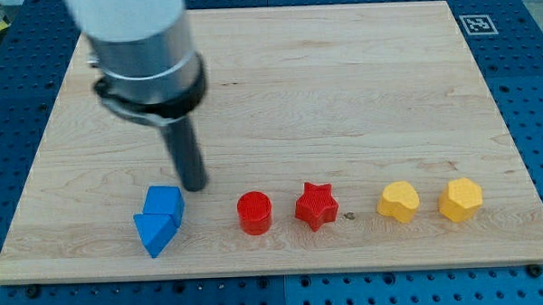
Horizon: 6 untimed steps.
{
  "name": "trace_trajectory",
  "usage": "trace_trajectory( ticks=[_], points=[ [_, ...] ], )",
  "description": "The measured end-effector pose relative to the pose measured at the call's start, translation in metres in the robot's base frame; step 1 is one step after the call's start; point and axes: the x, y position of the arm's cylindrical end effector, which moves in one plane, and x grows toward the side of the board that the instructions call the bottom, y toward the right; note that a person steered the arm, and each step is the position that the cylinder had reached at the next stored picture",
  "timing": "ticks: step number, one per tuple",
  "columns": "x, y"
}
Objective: Point at the arm red circle
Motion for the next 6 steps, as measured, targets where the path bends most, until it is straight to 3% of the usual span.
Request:
trace_trajectory(
  ticks=[1, 3, 6],
  points=[
    [0.002, 0.021],
    [0.003, 0.011],
    [0.042, 0.011]
  ],
)
